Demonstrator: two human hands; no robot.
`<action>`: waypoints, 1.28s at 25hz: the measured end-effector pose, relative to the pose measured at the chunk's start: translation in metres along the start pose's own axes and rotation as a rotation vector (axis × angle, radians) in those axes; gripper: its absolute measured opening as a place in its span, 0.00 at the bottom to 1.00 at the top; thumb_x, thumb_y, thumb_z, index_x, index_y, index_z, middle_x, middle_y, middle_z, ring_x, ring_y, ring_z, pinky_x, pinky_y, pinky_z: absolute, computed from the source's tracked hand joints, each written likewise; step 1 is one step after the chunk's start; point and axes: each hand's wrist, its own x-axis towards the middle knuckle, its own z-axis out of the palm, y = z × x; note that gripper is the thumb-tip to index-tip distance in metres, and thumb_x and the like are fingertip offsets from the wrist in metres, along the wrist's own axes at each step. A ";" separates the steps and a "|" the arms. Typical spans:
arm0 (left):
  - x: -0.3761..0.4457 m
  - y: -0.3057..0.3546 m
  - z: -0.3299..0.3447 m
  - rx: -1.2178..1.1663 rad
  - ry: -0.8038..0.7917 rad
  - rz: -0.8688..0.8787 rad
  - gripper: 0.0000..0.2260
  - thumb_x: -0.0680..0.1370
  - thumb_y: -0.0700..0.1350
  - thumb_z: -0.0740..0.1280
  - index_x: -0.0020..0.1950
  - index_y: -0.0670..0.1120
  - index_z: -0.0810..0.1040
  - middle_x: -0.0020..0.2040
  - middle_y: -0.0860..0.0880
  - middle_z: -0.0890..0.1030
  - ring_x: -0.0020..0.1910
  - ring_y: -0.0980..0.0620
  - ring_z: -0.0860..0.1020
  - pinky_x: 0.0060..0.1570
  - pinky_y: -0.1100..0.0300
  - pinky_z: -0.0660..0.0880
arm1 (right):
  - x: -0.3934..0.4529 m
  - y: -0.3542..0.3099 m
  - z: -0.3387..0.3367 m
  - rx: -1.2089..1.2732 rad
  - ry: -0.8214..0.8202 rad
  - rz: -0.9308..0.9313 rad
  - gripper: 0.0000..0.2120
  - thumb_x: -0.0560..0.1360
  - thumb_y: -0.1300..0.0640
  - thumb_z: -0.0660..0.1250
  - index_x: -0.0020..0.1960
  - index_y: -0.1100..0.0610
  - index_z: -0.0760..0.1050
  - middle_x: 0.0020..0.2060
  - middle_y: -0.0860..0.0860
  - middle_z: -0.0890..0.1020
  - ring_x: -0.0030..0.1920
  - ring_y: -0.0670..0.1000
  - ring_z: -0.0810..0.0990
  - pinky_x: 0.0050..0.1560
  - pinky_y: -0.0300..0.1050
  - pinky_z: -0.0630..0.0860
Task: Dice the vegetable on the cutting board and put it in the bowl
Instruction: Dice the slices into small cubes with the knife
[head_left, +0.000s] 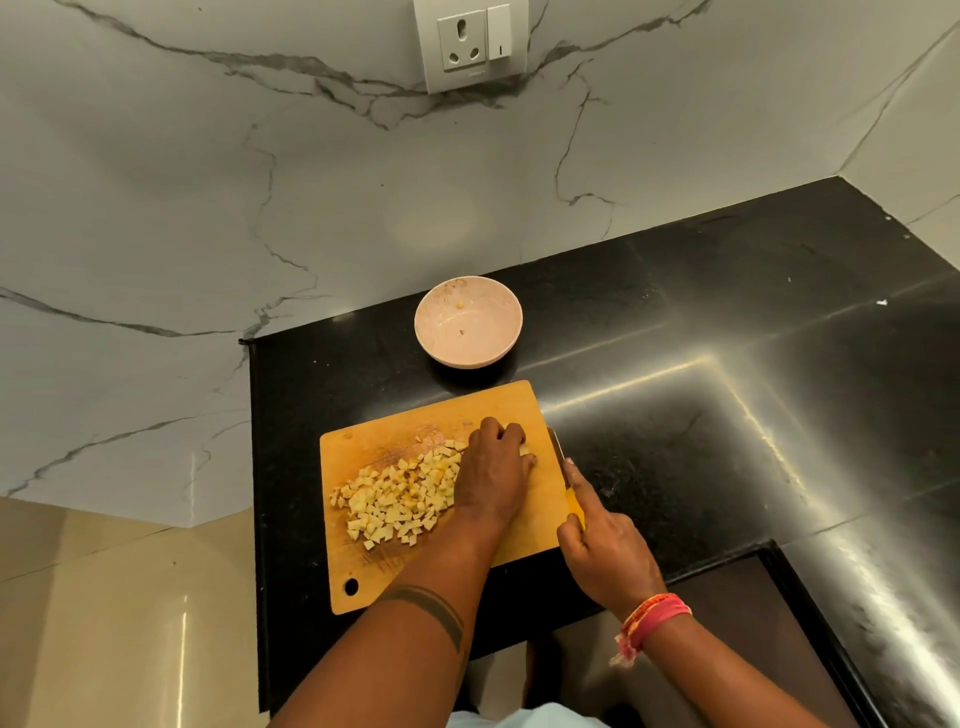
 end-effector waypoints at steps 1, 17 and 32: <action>0.000 -0.001 0.001 -0.005 -0.001 -0.004 0.16 0.81 0.53 0.66 0.67 0.49 0.74 0.63 0.47 0.71 0.61 0.47 0.72 0.61 0.54 0.74 | -0.002 0.002 -0.001 -0.007 -0.009 -0.005 0.33 0.81 0.55 0.59 0.82 0.41 0.50 0.25 0.50 0.74 0.23 0.48 0.69 0.25 0.45 0.65; -0.036 -0.008 0.005 -0.214 0.039 -0.200 0.15 0.81 0.50 0.68 0.68 0.51 0.76 0.62 0.51 0.72 0.58 0.50 0.75 0.57 0.55 0.76 | -0.015 -0.010 0.014 -0.105 -0.090 -0.086 0.33 0.81 0.53 0.56 0.82 0.42 0.47 0.28 0.50 0.76 0.26 0.50 0.72 0.27 0.48 0.67; -0.044 -0.006 0.015 -0.168 0.119 -0.163 0.13 0.82 0.45 0.65 0.66 0.47 0.79 0.59 0.48 0.74 0.60 0.47 0.73 0.57 0.55 0.75 | 0.000 -0.009 0.014 -0.375 -0.195 -0.148 0.36 0.81 0.51 0.54 0.82 0.42 0.38 0.32 0.53 0.78 0.29 0.54 0.75 0.30 0.52 0.73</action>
